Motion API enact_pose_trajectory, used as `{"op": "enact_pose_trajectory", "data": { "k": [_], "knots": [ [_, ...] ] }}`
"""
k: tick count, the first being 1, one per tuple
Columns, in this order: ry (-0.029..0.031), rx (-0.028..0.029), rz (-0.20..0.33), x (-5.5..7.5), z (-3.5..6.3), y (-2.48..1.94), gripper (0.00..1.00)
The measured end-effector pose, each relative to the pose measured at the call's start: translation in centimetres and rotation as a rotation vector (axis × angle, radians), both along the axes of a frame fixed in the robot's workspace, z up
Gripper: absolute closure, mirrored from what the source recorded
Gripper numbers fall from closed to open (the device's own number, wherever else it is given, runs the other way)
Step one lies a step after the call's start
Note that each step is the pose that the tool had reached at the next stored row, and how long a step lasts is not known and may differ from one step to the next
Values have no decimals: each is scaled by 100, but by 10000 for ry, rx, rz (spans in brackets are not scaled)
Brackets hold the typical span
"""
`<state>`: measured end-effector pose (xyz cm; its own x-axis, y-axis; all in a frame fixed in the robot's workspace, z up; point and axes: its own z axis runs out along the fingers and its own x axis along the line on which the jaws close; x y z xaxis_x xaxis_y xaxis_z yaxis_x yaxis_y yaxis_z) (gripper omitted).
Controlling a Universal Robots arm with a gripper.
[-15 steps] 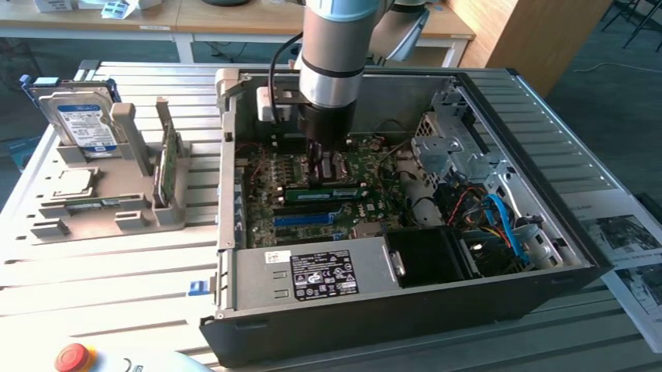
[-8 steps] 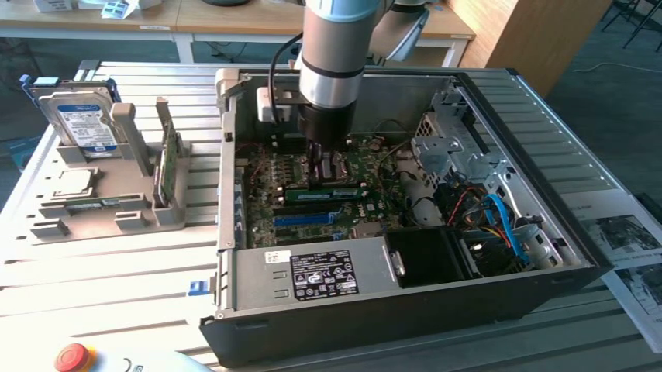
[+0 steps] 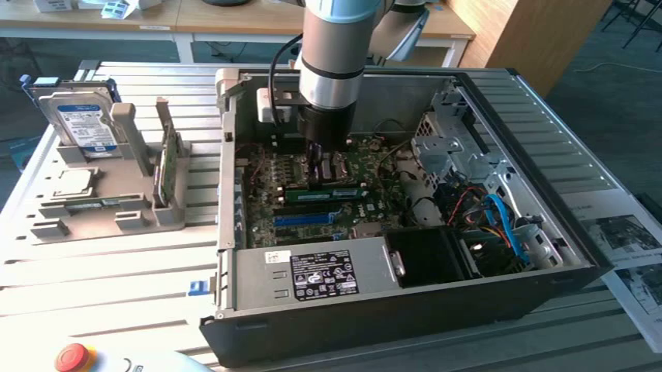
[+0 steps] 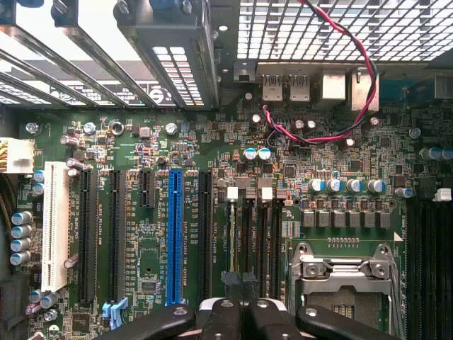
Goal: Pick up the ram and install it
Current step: 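Press down the ram until it locks into place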
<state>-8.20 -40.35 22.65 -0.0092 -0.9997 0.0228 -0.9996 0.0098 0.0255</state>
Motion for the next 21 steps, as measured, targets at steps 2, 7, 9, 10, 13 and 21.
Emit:
{"op": "enact_pose_trajectory", "data": {
  "k": [2,7,9,10,13,21],
  "knots": [
    [0,0,0,0,0,0,90],
    [0,-1,0,0,-10,0,90],
    [1,-1,0,0,-13,-1,90],
    [1,-1,0,0,-14,-1,90],
    [1,-1,0,0,-18,-1,90],
    [1,-3,0,0,-32,-1,90]
  ]
}}
